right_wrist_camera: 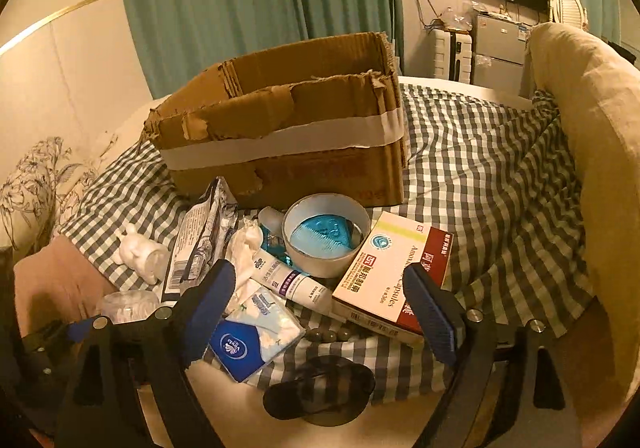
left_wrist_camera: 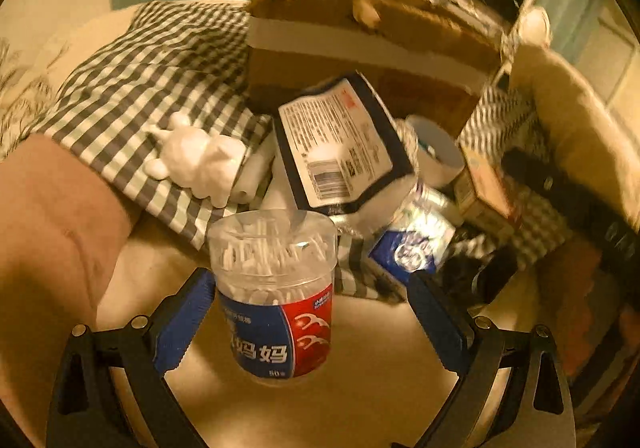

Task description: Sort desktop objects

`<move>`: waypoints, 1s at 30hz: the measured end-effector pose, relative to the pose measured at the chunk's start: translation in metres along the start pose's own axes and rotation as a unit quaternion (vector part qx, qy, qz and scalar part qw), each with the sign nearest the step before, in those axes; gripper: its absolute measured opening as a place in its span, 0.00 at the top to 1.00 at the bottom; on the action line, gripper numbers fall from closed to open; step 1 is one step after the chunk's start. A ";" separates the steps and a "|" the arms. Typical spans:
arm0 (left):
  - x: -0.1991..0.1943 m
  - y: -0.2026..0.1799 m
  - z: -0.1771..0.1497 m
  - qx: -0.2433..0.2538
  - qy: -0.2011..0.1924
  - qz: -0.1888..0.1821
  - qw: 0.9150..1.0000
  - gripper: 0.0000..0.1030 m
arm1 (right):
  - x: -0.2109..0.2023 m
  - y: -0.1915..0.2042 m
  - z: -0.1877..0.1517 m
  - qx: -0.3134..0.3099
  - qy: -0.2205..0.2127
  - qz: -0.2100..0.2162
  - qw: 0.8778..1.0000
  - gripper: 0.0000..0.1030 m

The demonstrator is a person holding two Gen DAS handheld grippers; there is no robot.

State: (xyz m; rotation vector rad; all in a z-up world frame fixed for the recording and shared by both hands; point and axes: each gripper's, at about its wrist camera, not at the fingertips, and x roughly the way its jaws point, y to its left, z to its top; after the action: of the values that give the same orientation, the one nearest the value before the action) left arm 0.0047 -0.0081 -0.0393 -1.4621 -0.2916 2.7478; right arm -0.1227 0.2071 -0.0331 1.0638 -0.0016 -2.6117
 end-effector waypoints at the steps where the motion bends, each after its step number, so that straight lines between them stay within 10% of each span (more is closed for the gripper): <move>1: 0.003 -0.001 0.000 0.005 0.002 0.003 1.000 0.04 | 0.001 0.000 0.000 -0.001 0.001 0.000 1.000 0.17; 7: 0.011 0.007 0.002 -0.011 -0.001 0.008 1.000 0.36 | 0.020 -0.003 0.004 0.001 0.018 0.013 1.000 0.10; 30: 0.044 0.008 0.009 -0.011 0.040 -0.007 0.999 0.39 | 0.136 0.003 0.035 -0.107 0.114 -0.047 0.987 0.01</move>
State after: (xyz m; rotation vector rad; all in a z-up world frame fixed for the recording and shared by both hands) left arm -0.0273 -0.0132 -0.0717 -1.5650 -0.3298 2.6758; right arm -0.2368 0.1605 -0.0998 1.3015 0.3794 -2.4841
